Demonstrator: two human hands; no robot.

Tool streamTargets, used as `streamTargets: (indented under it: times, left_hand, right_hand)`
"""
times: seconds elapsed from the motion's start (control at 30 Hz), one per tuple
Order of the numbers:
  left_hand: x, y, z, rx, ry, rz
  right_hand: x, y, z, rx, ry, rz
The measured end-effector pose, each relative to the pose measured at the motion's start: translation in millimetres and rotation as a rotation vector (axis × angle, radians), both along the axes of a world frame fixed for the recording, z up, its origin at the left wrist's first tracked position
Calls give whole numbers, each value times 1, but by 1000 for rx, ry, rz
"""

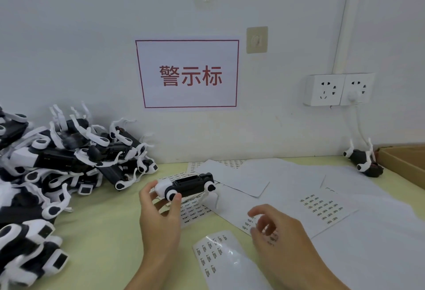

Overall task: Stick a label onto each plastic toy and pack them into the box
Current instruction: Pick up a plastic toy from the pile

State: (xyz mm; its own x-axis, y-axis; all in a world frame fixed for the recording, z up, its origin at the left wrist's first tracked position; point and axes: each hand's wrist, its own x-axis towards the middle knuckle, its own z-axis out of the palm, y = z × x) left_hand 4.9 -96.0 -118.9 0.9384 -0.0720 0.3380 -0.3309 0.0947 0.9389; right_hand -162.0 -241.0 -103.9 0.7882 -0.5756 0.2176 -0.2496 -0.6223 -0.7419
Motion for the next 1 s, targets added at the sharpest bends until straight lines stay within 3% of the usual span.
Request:
streamTargets:
  times: [0.07, 0.13, 0.63, 0.77, 1.0]
  left_hand:
    - [-2, -1, -1, 34, -29, -3]
    - [-3, -1, -2, 56, -39, 2]
    - [-5, -2, -4, 162, -186, 110]
    - [-13, -1, 2, 298, -391, 358]
    - [-31, -6, 9, 440, -899, 144]
  right_hand:
    - [-1, 7, 0, -291, 252, 37]
    - [0, 15, 4, -397, 380, 95]
    - [0, 19, 20, -193, 489, 55]
    - [0, 19, 20, -251, 512, 70]
    - [0, 19, 14, -180, 372, 53]
